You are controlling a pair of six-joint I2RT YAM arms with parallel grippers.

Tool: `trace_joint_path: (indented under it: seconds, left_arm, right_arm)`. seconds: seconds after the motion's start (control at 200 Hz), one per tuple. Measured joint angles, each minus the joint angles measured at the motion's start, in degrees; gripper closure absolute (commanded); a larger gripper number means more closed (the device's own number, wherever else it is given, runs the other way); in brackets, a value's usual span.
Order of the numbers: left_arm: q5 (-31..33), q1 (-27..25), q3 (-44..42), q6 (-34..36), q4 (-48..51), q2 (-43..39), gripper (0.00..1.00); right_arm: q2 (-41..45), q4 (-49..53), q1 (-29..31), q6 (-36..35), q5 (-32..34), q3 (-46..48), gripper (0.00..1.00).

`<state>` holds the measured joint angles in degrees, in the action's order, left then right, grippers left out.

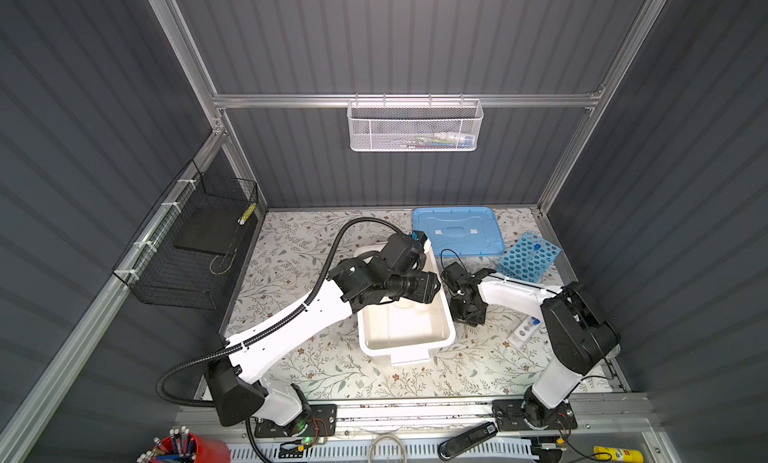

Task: Organize the chemistry lab equipment

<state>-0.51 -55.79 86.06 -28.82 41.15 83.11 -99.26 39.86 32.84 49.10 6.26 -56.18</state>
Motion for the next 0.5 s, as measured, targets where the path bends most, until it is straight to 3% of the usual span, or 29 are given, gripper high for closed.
trace_joint_path:
  seconds: [0.5]
  left_arm:
    - [0.1, 0.0, -1.2, 0.4, -0.5, -0.4, 0.36]
  right_arm:
    - [-1.9, 1.7, -0.2, -4.0, -0.7, -2.4, 0.8]
